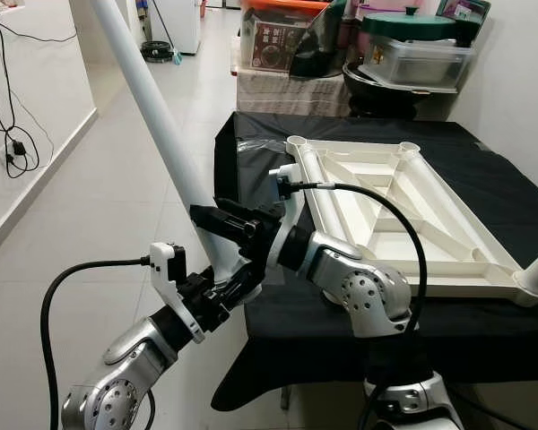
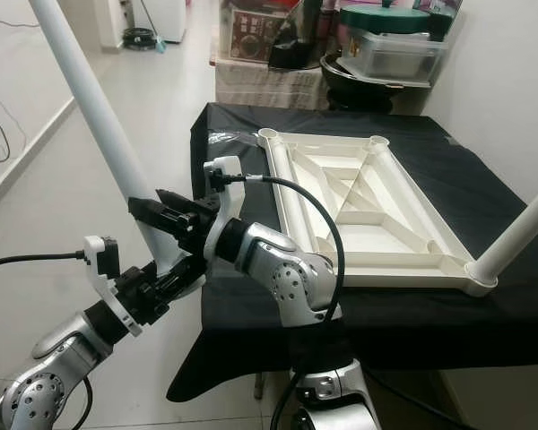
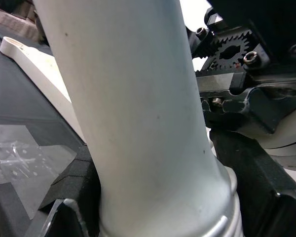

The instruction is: Building children table

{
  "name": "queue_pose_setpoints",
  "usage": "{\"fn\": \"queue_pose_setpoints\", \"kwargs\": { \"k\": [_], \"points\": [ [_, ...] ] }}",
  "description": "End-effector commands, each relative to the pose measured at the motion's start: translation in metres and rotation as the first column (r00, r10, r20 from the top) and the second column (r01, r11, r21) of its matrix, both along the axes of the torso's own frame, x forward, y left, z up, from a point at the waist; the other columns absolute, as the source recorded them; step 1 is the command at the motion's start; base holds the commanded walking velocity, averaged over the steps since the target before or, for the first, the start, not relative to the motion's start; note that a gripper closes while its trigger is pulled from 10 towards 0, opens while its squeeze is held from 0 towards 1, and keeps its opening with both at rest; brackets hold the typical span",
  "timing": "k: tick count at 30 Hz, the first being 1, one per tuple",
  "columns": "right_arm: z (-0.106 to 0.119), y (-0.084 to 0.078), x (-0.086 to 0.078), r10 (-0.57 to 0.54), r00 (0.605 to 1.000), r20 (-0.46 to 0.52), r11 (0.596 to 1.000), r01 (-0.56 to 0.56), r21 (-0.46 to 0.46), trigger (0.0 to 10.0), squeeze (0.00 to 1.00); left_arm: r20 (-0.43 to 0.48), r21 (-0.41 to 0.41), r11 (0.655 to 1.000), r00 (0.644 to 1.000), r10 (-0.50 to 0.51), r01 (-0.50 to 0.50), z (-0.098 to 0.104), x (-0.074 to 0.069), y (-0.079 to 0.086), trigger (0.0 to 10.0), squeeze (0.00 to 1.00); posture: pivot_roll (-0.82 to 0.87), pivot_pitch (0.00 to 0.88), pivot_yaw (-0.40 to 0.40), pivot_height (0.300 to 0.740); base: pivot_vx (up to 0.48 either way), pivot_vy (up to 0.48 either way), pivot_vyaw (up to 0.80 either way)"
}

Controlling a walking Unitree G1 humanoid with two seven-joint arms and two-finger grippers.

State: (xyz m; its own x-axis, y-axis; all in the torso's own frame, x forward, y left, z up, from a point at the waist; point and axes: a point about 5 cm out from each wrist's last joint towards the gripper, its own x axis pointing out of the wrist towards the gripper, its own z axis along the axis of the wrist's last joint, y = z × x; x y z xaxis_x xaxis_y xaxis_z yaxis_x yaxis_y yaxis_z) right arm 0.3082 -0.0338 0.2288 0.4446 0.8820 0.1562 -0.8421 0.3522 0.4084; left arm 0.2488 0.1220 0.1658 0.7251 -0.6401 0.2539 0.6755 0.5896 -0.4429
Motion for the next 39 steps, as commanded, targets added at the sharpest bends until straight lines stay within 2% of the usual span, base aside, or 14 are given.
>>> {"fn": "queue_pose_setpoints", "kwargs": {
  "k": [1,7,8,9,10,12,16,22,24,26,28,31,32,39],
  "points": [
    [0.002,-0.002,-0.003,0.011,1.0,0.008,1.0,-0.011,0.009,10.0,0.0,-0.003,0.006,0.999,0.999,0.037,-0.037,-0.001,0.003,0.004,0.0,0.0,0.09,0.0,-0.095,0.74,0.0,0.0,0.0],
    [0.003,-0.003,-0.002,0.005,1.0,-0.008,1.0,-0.005,0.019,10.0,0.0,-0.005,0.056,0.998,0.999,0.034,-0.034,-0.005,0.003,0.003,0.4,0.0,0.1,0.0,-0.098,0.74,0.0,0.0,0.0],
    [0.003,-0.003,-0.001,0.003,1.0,-0.014,1.0,-0.003,0.021,10.0,0.0,-0.005,0.065,0.997,0.999,0.034,-0.033,-0.006,0.002,0.003,4.7,0.0,0.1,0.0,-0.098,0.74,0.0,0.0,0.0],
    [0.003,-0.004,0.0,-0.005,1.0,-0.018,1.0,0.005,0.016,10.0,0.0,-0.002,0.115,0.993,1.0,0.031,-0.031,-0.008,0.002,0.003,10.0,0.0,0.1,0.0,-0.1,0.74,0.0,0.0,0.0],
    [0.003,-0.005,0.003,-0.021,1.0,-0.022,1.0,0.021,0.013,10.0,1.0,0.006,0.173,0.984,0.999,0.033,-0.033,-0.011,0.001,0.004,10.0,0.0,0.1,0.0,-0.102,0.74,0.0,0.0,0.0],
    [0.003,-0.007,0.005,-0.037,0.999,-0.024,0.999,0.038,0.019,10.0,1.0,0.016,0.246,0.969,0.999,0.034,-0.037,-0.014,0.0,0.006,10.0,0.0,0.1,0.0,-0.102,0.74,0.0,0.0,0.0],
    [0.005,-0.008,0.006,-0.042,0.999,-0.025,0.999,0.043,0.029,10.0,1.0,0.019,0.276,0.961,0.999,0.031,-0.035,-0.015,-0.001,0.008,10.0,0.0,0.11,0.0,-0.102,0.74,0.0,0.0,0.0],
    [0.004,-0.009,0.006,0.015,0.994,-0.111,1.0,-0.013,0.021,10.0,1.0,0.038,0.442,0.897,0.998,-0.05,0.028,-0.022,-0.011,0.014,10.0,0.0,0.11,0.0,-0.104,0.74,0.0,0.0,0.0],
    [0.004,-0.009,0.006,0.015,0.994,-0.111,1.0,-0.013,0.021,10.0,1.0,0.038,0.442,0.897,0.998,-0.05,0.028,-0.022,-0.011,0.014,10.0,0.0,0.11,0.0,-0.104,0.74,0.0,0.0,0.0],
    [-0.001,-0.008,0.005,0.034,0.989,-0.142,0.999,-0.035,-0.004,10.0,1.0,0.039,0.491,0.87,0.996,-0.078,0.049,-0.025,-0.013,0.016,10.0,0.0,0.12,0.0,-0.105,0.74,0.0,0.0,0.0],
    [-0.014,-0.004,0.004,0.062,0.978,-0.199,0.994,-0.078,-0.074,10.0,1.0,0.039,0.571,0.815,0.989,-0.145,0.097,-0.028,-0.018,0.018,10.0,0.0,0.12,0.0,-0.107,0.74,0.0,0.0,0.0],
    [-0.018,-0.003,0.003,0.07,0.974,-0.216,0.991,-0.092,-0.093,10.0,1.0,0.04,0.595,0.796,0.985,-0.165,0.11,-0.029,-0.02,0.019,10.0,0.0,0.12,0.0,-0.107,0.74,0.0,0.0,0.0],
    [-0.023,-0.002,0.002,0.077,0.969,-0.237,0.987,-0.107,-0.12,10.0,0.0,0.043,0.625,0.77,0.98,-0.194,0.125,-0.029,-0.022,0.019,10.0,0.0,0.13,0.0,-0.107,0.74,0.0,0.0,0.0],
    [-0.029,0.001,0.01,-0.001,0.958,-0.286,0.993,-0.032,-0.11,10.0,0.0,0.035,0.66,0.733,0.967,-0.252,0.168,-0.033,-0.028,0.016,10.0,0.0,0.12,0.0,-0.102,0.74,0.0,0.0,0.0]
  ]
}}
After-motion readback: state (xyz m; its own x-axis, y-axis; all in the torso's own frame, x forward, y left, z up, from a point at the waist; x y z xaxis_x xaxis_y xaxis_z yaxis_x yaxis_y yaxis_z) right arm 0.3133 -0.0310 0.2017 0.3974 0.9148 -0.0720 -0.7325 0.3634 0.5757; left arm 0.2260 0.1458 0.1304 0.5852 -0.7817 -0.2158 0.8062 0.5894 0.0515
